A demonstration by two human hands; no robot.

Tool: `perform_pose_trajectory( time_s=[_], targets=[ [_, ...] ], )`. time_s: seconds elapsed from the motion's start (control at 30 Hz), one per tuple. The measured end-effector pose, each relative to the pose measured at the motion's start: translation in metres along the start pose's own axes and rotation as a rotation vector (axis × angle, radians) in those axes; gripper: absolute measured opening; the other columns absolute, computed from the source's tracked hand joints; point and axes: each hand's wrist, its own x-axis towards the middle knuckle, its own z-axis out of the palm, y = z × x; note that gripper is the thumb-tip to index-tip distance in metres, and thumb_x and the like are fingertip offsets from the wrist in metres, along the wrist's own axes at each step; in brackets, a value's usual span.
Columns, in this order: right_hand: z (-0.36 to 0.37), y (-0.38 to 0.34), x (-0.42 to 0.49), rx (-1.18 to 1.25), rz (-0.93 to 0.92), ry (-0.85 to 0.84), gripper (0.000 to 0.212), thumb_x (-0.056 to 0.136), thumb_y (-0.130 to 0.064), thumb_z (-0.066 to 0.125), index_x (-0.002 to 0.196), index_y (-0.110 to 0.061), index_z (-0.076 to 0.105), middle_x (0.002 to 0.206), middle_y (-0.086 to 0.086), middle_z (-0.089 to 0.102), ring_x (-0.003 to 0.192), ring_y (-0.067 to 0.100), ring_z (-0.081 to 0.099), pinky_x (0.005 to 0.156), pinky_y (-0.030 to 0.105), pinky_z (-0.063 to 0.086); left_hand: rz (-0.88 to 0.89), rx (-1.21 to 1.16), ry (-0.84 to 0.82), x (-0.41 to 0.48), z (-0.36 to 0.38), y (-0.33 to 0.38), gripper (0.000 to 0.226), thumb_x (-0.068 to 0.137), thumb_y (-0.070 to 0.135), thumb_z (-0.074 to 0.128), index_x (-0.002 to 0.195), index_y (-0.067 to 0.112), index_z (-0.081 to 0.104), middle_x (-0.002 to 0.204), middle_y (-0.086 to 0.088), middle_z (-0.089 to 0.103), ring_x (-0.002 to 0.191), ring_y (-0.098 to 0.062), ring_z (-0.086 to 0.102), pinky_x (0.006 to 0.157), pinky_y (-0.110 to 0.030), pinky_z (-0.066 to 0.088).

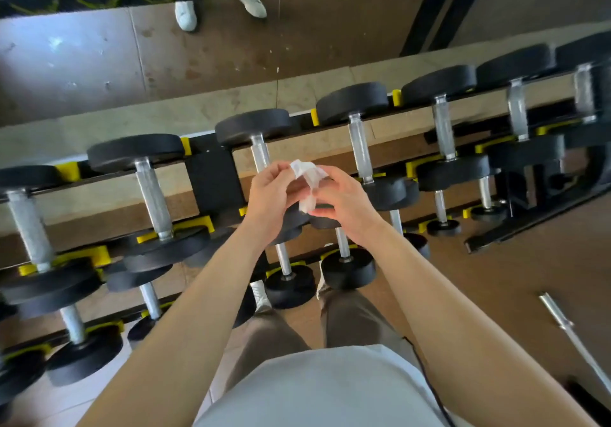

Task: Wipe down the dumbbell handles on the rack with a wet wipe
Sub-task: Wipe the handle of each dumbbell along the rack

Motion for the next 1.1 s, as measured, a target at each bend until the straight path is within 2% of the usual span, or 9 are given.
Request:
perform_pose_trajectory(
  time_s=[0.1, 0.27, 0.43, 0.53, 0.67, 0.8, 0.9, 1.0, 1.1],
  targets=[
    [-0.032, -0.003, -0.012, 0.119, 0.023, -0.019, 0.037, 0.094, -0.015, 0.067, 0.129, -0.016, 0.056, 0.11, 0.012, 0.068, 0.097, 0.026, 0.071, 0.085, 0.041, 0.06, -0.038, -0.177, -0.013, 0.001, 0.022, -0.002, 0.009, 0.099, 0.005, 0.056, 0.098, 0.01, 0.063, 0.113, -0.019, 0.071, 0.105, -0.032, 0.071, 0.093, -0.043, 0.059],
    [-0.081, -0.006, 0.0, 0.048, -0.02, 0.066, 0.024, 0.094, -0.013, 0.066, 0.118, -0.009, 0.063, 0.108, 0.013, 0.067, 0.09, 0.022, 0.068, 0.078, 0.034, 0.06, 0.021, 0.06, -0.038, 0.013, 0.051, -0.013, 0.029, 0.097, -0.002, 0.056, 0.117, 0.019, 0.062, 0.116, -0.014, 0.07, 0.102, -0.024, 0.073, 0.088, -0.035, 0.06],
    [-0.129, -0.012, 0.037, -0.139, -0.032, 0.166, 0.012, 0.088, -0.014, 0.073, 0.099, -0.014, 0.067, 0.1, 0.007, 0.07, 0.09, 0.021, 0.071, 0.074, 0.034, 0.063, 0.026, 0.199, 0.021, 0.033, 0.092, -0.02, 0.023, 0.098, 0.01, 0.06, 0.12, 0.012, 0.067, 0.115, -0.01, 0.072, 0.104, -0.023, 0.072, 0.091, -0.035, 0.06],
    [-0.151, -0.019, 0.06, -0.225, -0.067, 0.124, 0.015, 0.085, -0.018, 0.078, 0.095, -0.014, 0.067, 0.095, 0.006, 0.071, 0.086, 0.017, 0.07, 0.075, 0.032, 0.062, 0.068, 0.35, 0.159, 0.048, 0.121, -0.027, 0.023, 0.091, 0.019, 0.074, 0.113, 0.015, 0.07, 0.1, -0.003, 0.076, 0.093, -0.018, 0.074, 0.087, -0.034, 0.061],
    [-0.165, -0.027, 0.079, -0.15, -0.093, 0.004, 0.022, 0.083, -0.022, 0.08, 0.102, -0.019, 0.07, 0.099, 0.0, 0.072, 0.093, 0.015, 0.071, 0.079, 0.034, 0.062, 0.09, 0.393, 0.289, 0.068, 0.148, -0.03, 0.009, 0.091, 0.02, 0.074, 0.099, 0.017, 0.075, 0.082, 0.004, 0.075, 0.077, -0.008, 0.069, 0.08, -0.029, 0.059],
    [-0.165, -0.031, 0.1, -0.263, -0.086, 0.05, 0.027, 0.083, -0.033, 0.079, 0.107, -0.023, 0.073, 0.098, -0.009, 0.072, 0.092, 0.004, 0.066, 0.074, 0.019, 0.053, 0.146, 0.519, 0.186, 0.082, 0.161, -0.027, 0.014, 0.094, 0.018, 0.07, 0.099, 0.03, 0.076, 0.086, 0.022, 0.074, 0.086, 0.006, 0.069, 0.083, -0.019, 0.053],
    [-0.167, -0.032, 0.113, -0.329, -0.073, 0.048, 0.024, 0.087, -0.029, 0.075, 0.11, -0.022, 0.073, 0.099, -0.01, 0.071, 0.092, 0.002, 0.063, 0.07, 0.014, 0.044, 0.128, 0.503, 0.177, 0.09, 0.16, -0.031, 0.018, 0.094, 0.013, 0.068, 0.106, 0.023, 0.077, 0.093, 0.02, 0.075, 0.09, 0.005, 0.068, 0.091, -0.026, 0.054],
    [-0.166, -0.034, 0.122, -0.199, -0.099, 0.202, 0.019, 0.089, -0.02, 0.073, 0.108, -0.022, 0.073, 0.093, -0.011, 0.071, 0.09, 0.008, 0.068, 0.077, 0.022, 0.056, 0.087, 0.437, 0.365, 0.101, 0.153, -0.035, 0.014, 0.089, 0.017, 0.072, 0.1, 0.025, 0.075, 0.095, 0.012, 0.074, 0.094, -0.008, 0.068, 0.096, -0.039, 0.056],
    [-0.153, -0.03, 0.128, -0.158, -0.169, 0.36, 0.018, 0.086, -0.018, 0.075, 0.104, -0.021, 0.072, 0.091, -0.01, 0.071, 0.085, 0.004, 0.068, 0.076, 0.019, 0.058, 0.016, 0.407, 0.379, 0.108, 0.154, -0.039, 0.019, 0.086, 0.019, 0.075, 0.102, 0.027, 0.069, 0.099, 0.009, 0.074, 0.095, -0.011, 0.069, 0.092, -0.04, 0.059]
  ],
)
